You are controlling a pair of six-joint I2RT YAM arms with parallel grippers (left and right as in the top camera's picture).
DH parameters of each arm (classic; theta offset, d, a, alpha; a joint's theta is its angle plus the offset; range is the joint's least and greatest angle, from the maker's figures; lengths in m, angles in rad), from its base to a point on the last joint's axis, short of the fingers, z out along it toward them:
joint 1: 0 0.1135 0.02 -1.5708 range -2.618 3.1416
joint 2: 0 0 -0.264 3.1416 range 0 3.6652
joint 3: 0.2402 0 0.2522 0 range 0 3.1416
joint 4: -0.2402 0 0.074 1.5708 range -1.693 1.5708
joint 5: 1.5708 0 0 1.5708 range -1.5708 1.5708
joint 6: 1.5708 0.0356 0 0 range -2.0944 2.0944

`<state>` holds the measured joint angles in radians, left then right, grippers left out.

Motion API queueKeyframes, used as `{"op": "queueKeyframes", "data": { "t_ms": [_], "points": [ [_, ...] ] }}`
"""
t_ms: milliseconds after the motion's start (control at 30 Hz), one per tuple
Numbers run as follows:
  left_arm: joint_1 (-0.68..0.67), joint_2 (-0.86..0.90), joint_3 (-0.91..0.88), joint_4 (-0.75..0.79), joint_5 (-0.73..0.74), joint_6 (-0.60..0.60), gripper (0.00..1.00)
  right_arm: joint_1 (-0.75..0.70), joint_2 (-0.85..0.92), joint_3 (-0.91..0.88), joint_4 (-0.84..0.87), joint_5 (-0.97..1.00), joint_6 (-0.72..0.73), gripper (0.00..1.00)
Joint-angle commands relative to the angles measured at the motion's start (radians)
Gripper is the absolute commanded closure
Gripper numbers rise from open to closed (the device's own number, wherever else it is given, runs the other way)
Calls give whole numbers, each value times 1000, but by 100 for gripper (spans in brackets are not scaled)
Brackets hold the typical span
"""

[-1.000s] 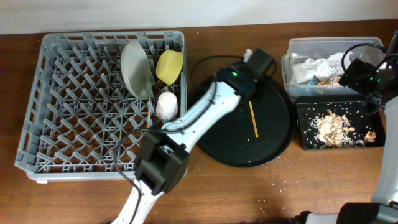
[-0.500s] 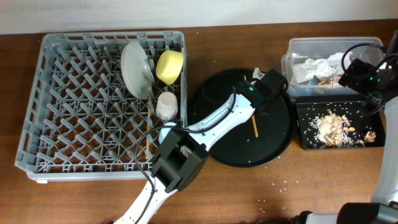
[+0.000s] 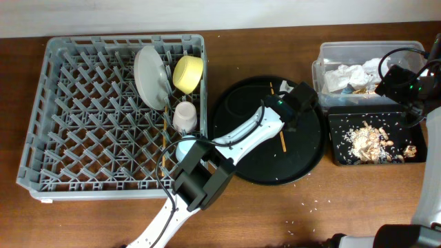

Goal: Sort waste into correct bins and load items into the dishwasher rack
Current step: 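Reach the left gripper to the second chopstick and grasp it, then carry the second chopstick to the rack and insert it upright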

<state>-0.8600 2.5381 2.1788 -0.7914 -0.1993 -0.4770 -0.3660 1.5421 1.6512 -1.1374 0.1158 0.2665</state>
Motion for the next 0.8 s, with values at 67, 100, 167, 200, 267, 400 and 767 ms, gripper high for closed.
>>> {"op": "queueKeyframes", "data": {
  "t_ms": [67, 100, 167, 200, 267, 400, 767],
  "points": [
    [-2, 37, 14, -10, -6, -5, 99, -1, 4, 3, 0, 16, 11, 2],
    [-2, 37, 14, -10, -3, -5, 99, -1, 4, 3, 0, 16, 11, 2],
    [-2, 37, 19, -13, -3, -5, 99, -1, 4, 3, 0, 16, 11, 2],
    [-1, 37, 31, -26, -4, -5, 99, -1, 4, 3, 0, 16, 11, 1],
    [2, 37, 79, -78, -7, -4, 100, -1, 4, 3, 0, 16, 11, 2],
    [1, 37, 102, -114, -8, -1, 71, -1, 4, 3, 0, 16, 11, 1],
    [12, 37, 232, -447, 126, 187, 49, -1, 4, 3, 0, 16, 11, 2]
  ]
}}
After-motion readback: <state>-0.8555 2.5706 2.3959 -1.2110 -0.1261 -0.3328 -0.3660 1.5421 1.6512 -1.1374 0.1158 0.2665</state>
